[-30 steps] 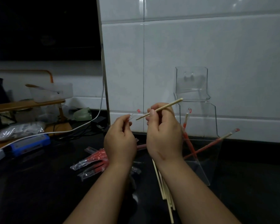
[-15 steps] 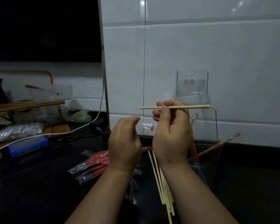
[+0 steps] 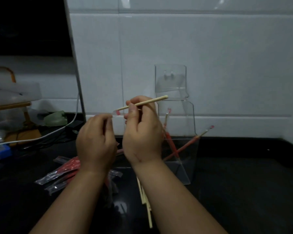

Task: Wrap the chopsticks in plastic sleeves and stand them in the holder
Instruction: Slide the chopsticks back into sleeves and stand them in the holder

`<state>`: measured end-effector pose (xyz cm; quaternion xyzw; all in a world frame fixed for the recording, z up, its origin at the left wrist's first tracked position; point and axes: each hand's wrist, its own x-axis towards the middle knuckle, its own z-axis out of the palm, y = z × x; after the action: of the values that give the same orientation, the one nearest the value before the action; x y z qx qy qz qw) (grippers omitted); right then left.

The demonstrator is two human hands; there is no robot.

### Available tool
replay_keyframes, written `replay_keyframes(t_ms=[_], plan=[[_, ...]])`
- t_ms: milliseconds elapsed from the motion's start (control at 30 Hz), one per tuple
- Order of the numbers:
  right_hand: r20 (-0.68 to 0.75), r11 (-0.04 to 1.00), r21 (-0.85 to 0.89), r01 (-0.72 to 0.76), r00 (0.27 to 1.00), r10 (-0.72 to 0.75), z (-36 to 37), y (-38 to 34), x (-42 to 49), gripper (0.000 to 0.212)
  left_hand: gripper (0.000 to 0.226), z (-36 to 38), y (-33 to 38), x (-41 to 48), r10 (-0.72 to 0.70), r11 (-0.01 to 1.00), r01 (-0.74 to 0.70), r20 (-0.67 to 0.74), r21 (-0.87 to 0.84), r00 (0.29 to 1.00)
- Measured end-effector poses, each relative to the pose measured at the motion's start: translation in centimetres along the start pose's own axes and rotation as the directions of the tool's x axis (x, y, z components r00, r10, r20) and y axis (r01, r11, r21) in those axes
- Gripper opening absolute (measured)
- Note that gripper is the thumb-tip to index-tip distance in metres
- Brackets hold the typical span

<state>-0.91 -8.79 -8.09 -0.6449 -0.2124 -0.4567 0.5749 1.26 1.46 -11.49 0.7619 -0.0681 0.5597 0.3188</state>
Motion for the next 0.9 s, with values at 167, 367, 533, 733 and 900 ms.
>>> replay_keyframes(t_ms=[167, 367, 533, 733, 900], plan=[[0.013, 0.998, 0.053, -0.043, 0.999, 0.043, -0.4, 0.1, 0.6, 0.010, 0.016, 0.3, 0.0, -0.2, 0.014, 0.999, -0.017, 0.070, 0.037, 0.997], [-0.013, 0.997, 0.064, -0.032, 0.999, 0.033, -0.4, 0.0, 0.8, 0.011, 0.022, 0.1, 0.7, -0.3, 0.068, 0.996, -0.063, 0.070, -0.066, 0.995], [-0.038, 0.996, 0.093, -0.009, 0.999, 0.013, -1.0, -0.5, 1.3, 0.017, 0.032, 0.1, 1.0, -0.3, 0.073, 0.994, -0.066, 0.079, -0.089, 0.994], [-0.118, 0.987, 0.163, 0.010, 0.993, 0.010, -1.4, -0.6, 1.5, 0.008, 0.023, 0.6, 0.6, -0.1, -0.032, 0.995, 0.037, 0.059, -0.088, 0.998], [-0.195, 0.982, 0.180, 0.051, 0.981, -0.015, -1.7, -0.9, 1.5, 0.008, 0.025, 0.5, 1.2, -0.2, -0.030, 0.989, 0.040, 0.069, -0.144, 0.997]])
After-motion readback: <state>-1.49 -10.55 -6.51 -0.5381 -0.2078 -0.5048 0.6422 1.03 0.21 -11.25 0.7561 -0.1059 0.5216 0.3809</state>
